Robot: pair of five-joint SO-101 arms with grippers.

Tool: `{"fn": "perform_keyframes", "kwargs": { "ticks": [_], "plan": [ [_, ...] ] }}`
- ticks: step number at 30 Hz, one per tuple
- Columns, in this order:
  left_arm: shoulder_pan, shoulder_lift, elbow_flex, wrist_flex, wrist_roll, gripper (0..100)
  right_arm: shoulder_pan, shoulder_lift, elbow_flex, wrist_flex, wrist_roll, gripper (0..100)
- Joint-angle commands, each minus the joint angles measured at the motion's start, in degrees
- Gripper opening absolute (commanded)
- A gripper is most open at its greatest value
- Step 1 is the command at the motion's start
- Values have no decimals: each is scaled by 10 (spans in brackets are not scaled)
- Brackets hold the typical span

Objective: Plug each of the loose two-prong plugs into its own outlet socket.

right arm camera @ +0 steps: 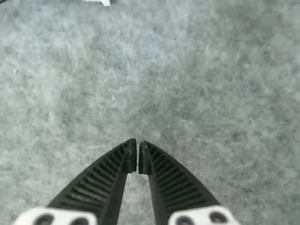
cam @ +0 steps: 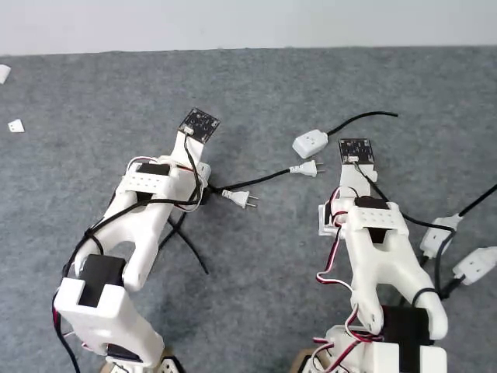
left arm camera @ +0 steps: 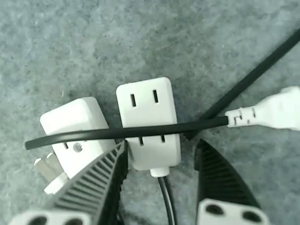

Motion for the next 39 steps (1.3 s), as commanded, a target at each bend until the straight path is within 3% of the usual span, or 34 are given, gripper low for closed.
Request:
{"fn": "perform_keyframes", "kwargs": {
  "ticks": [1,19,24,29,39],
  "plan": [
    [5,-25,-15,-12,-8,226,3,-1,-30,0,7,12],
    [6,76,-132,55,-4,217,3,-1,-30,-1,7,12],
    [10,76,-131,63,3,2,3,-1,-30,-2,7,12],
    [4,40,-126,124,131,11,3,-1,-30,-2,7,12],
    [5,-181,-124,352,140,13,3,-1,-30,-3,7,12]
  ]
}}
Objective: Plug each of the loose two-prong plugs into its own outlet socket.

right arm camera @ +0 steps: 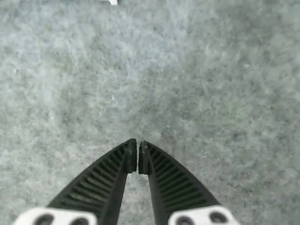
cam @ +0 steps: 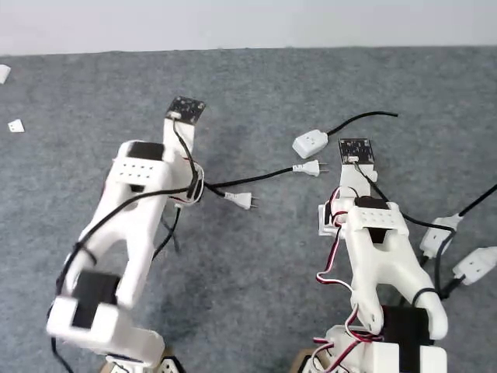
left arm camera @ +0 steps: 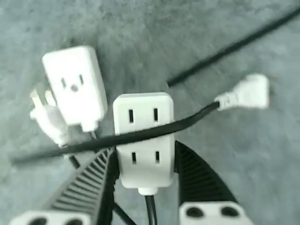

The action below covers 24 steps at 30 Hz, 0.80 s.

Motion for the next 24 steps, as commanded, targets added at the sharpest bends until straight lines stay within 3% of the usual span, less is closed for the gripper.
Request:
{"fn": "perform_keyframes", "kwargs": {
  "ticks": [1,5,9,15,21,24],
  "plan": [
    [-1,-104,-19,75,5,13,3,-1,-30,-3,7,12],
    [8,-153,-18,177,5,13,3,-1,-30,-3,7,12],
    [29,-187,-1,199,8,13,3,-1,-30,-3,7,12],
    [77,-240,131,74,14,13,4,-1,-30,-3,7,12],
    [146,-286,318,-140,188,13,4,-1,-30,-3,7,12],
    [168,-270,356,-185,235,13,4,-1,-30,-3,7,12]
  ]
}}
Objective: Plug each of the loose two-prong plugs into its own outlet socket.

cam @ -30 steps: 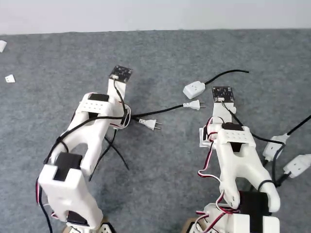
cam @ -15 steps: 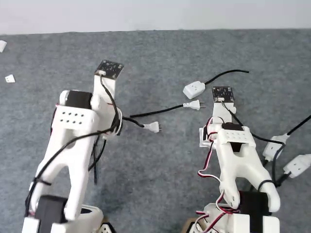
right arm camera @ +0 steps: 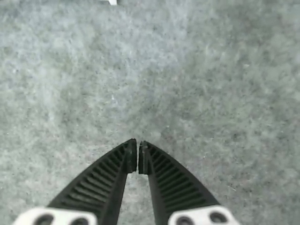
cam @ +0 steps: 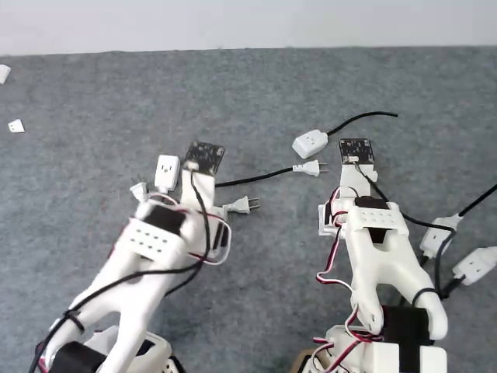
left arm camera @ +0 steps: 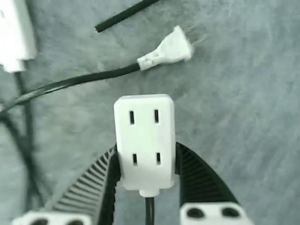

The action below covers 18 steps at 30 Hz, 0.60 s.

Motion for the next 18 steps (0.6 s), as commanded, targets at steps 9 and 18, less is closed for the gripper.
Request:
{"fn": "perform_keyframes", "kwargs": {
  "ticks": [9,18],
  "plan": [
    [-10,130,4,-83,91,12,4,-1,-30,-3,7,12],
    [-13,142,-13,-66,47,15,4,-1,-30,-3,7,12]
  ]
}}
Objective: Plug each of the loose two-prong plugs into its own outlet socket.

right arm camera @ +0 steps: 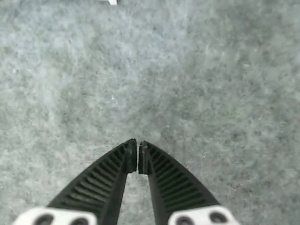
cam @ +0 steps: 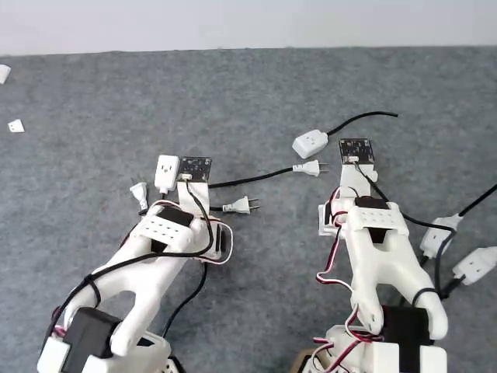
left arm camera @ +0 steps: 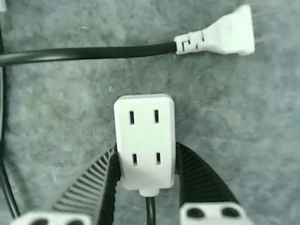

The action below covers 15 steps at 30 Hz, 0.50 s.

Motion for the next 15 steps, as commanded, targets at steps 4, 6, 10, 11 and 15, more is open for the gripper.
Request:
{"fn": "perform_keyframes", "kwargs": {
  "ticks": [4,6,10,11,15],
  "plan": [
    [3,4,-27,-8,-19,46,2,-1,-30,-3,7,12],
    [-4,4,-23,-12,-20,92,2,-1,-30,-3,7,12],
    [-1,-1,-17,-8,-20,179,2,-1,-30,-3,8,12],
    [-4,-1,-18,-8,-20,192,2,-1,-30,-3,8,12],
    [-18,-4,-40,19,-23,206,2,-1,-30,-3,8,12]
  ]
}}
